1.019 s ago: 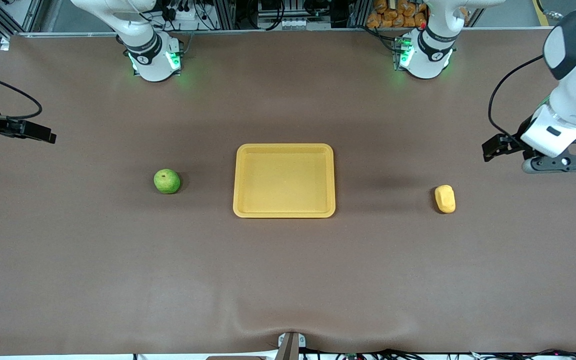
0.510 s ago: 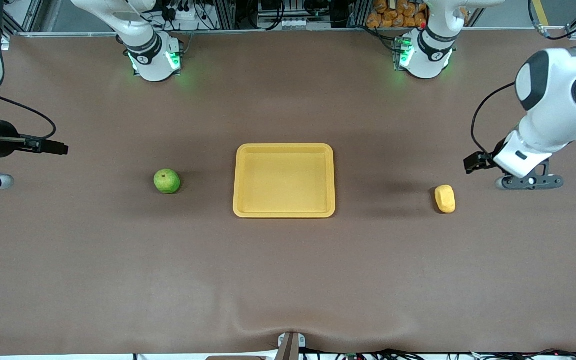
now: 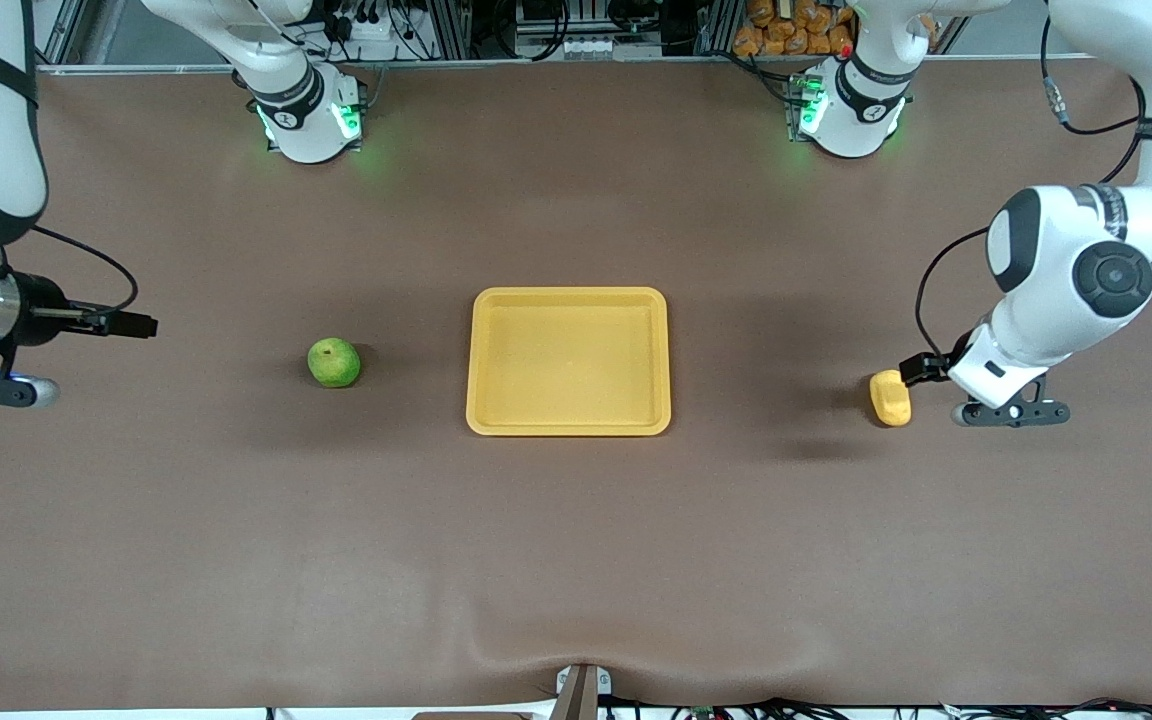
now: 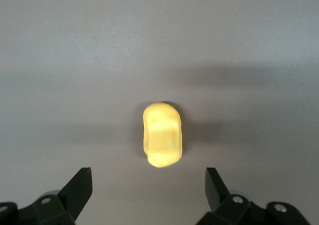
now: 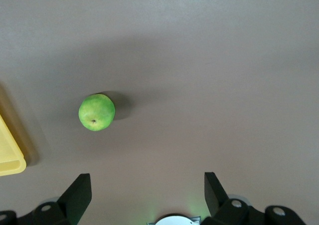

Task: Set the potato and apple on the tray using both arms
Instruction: 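Lower the left gripper over the potato while the right gripper approaches the apple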

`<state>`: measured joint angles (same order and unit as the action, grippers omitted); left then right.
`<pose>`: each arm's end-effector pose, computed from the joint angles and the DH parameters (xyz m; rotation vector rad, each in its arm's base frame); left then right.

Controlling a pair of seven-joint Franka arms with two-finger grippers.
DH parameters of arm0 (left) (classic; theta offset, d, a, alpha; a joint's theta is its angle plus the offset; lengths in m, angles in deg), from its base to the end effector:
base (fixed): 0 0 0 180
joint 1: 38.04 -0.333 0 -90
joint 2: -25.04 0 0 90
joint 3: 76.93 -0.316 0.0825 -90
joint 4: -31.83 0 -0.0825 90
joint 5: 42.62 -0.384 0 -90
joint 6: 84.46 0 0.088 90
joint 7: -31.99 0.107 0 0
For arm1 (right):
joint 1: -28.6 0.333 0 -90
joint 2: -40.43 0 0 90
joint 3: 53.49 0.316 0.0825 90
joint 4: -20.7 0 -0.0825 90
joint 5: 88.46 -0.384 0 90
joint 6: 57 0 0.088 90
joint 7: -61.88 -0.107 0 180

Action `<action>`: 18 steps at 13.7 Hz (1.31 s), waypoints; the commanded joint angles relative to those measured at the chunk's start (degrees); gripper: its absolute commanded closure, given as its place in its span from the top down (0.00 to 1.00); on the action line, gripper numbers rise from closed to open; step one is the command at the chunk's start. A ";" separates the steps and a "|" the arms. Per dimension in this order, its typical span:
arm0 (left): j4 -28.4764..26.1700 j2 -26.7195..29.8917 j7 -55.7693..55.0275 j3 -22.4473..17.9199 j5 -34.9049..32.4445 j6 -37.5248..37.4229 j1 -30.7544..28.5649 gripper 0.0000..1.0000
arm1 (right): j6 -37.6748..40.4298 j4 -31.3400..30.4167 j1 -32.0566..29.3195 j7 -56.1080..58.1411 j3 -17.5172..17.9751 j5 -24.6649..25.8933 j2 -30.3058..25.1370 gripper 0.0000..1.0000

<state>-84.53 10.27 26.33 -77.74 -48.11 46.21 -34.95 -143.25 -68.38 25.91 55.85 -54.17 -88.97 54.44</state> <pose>0.5907 -0.0215 0.3195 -3.0652 0.0065 0.0043 0.6015 -0.0338 0.4851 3.0964 -0.2558 -0.4600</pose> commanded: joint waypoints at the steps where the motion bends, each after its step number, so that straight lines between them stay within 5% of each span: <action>1: 0.53 -2.63 -0.49 0.45 -0.93 3.52 -0.37 1.00 | -2.52 -3.20 -0.47 0.23 0.68 -0.28 -0.82 1.00; 18: 0.53 -12.65 -2.25 0.45 -0.41 12.77 -0.64 0.97 | -24.04 -21.12 2.25 -0.38 0.94 -5.91 -0.91 1.00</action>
<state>-84.43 -1.99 25.11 -77.60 -48.11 58.38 -35.26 -165.06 -86.71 27.02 55.79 -53.26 -94.15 54.46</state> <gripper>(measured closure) 0.004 0.000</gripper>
